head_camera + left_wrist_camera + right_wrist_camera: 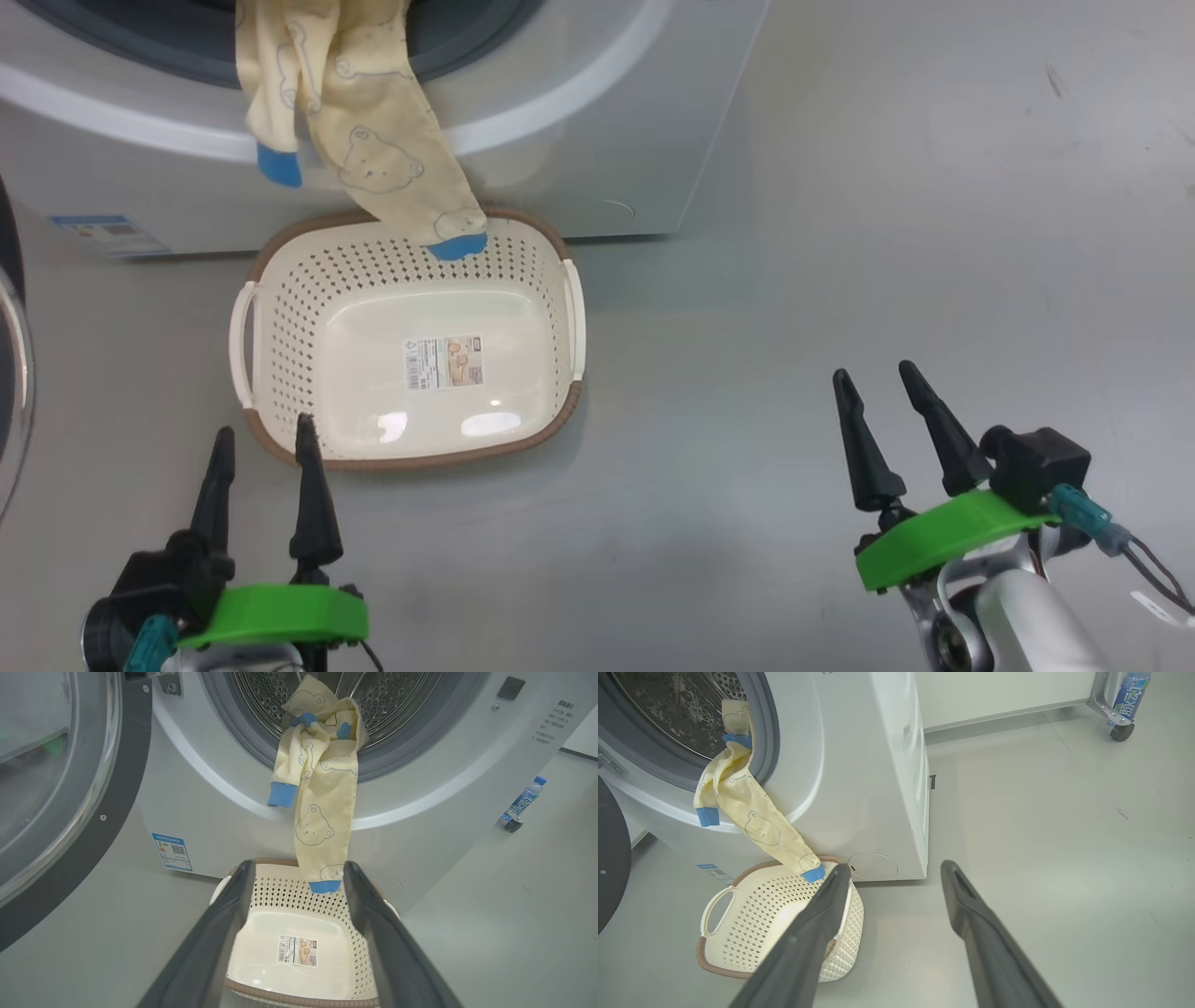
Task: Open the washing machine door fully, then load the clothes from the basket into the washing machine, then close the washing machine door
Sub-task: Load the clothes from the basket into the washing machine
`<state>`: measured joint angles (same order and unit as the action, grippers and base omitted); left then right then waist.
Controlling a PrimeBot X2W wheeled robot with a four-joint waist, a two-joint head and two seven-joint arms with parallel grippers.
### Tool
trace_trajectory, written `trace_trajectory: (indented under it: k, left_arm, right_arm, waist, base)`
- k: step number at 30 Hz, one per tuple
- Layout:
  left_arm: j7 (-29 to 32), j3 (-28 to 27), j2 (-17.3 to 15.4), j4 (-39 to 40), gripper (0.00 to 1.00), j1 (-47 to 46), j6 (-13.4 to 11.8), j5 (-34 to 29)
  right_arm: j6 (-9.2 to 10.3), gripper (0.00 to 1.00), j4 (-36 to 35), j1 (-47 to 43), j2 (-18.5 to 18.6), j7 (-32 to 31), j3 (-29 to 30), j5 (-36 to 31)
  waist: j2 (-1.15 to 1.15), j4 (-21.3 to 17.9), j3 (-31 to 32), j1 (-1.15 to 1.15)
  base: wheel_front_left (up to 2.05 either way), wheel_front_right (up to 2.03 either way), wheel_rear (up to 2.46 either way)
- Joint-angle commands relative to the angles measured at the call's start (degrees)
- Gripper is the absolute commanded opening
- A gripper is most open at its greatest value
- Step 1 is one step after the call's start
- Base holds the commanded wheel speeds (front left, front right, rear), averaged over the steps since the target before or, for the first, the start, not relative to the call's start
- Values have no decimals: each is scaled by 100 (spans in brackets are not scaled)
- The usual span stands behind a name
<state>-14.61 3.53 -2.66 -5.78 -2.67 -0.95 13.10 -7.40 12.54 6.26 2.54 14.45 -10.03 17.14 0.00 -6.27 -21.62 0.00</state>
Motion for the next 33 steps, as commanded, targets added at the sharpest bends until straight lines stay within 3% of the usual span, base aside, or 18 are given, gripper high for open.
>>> trace_trajectory:
  k: [1, 15, 33]
  left_arm:
    - [-39, -182, -22, 112, 100, -167, 47, -20]
    - [-39, -207, -70, -862, 100, -1702, 247, 22]
    - [-17, -317, -930, -2410, 100, -3735, 303, -214]
  right_arm:
    - [-9, 100, -132, 6, 33, 55, -155, 46]
    - [-9, 100, -187, 357, 33, 55, -332, 208]
    - [-9, 100, -267, 691, 33, 55, -440, 237]
  waist:
    - [0, -64, -88, 0]
    - [0, -450, -794, 0]
    - [0, -677, -1572, 0]
  base:
    - [0, 0, 0]
    - [0, 0, 0]
    - [0, 0, 0]
